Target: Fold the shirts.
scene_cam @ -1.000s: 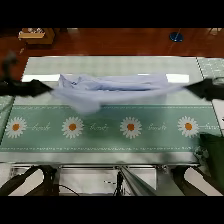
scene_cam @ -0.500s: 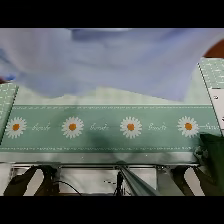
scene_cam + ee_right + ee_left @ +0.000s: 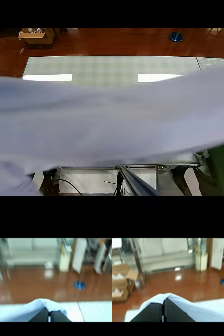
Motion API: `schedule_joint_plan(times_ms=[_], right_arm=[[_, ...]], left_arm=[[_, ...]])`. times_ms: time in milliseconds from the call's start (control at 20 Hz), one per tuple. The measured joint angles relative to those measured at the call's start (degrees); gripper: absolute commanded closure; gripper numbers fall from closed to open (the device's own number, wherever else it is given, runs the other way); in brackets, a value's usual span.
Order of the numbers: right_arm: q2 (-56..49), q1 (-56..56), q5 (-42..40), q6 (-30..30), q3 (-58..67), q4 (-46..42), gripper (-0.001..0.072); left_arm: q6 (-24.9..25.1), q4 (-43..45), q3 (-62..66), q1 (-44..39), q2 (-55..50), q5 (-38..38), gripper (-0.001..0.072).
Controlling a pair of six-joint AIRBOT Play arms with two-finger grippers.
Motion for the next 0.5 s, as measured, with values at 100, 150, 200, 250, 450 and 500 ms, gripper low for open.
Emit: schedule_joint_plan(times_ms=[100, 150, 200, 250, 450, 500], right_arm=[[0.4, 1.6, 5.3, -0.2, -0.5, -2.2, 0.0693], [0.5, 2.6, 6.8, -0.4, -1.4, -3.0, 0.0693], [0.6, 3.6, 8.3, -0.5, -2.9, -4.0, 0.0694], [0.7, 4.4, 9.2, -0.6, -4.9, -4.6, 0.0694], [0.0, 6.2, 11.3, -2.1, -18.0, -5.9, 0.0694], [-0.9, 6.4, 11.3, -2.6, -21.8, -6.0, 0.0694]], left_arm=[[-0.4, 0.5, 0.0, 0.0, 0.1, -6.0, 0.0681], [-0.5, 0.6, -0.5, -0.1, 0.0, -8.8, 0.0681], [-0.7, 0.6, -1.6, -0.3, 0.0, -10.3, 0.0681], [-0.7, 0.6, -3.1, -0.5, 0.0, -11.7, 0.0681], [0.1, 0.4, -14.9, -0.9, -1.0, -14.5, 0.0681], [0.2, 0.3, -18.4, -0.9, -1.7, -14.3, 0.0681]])
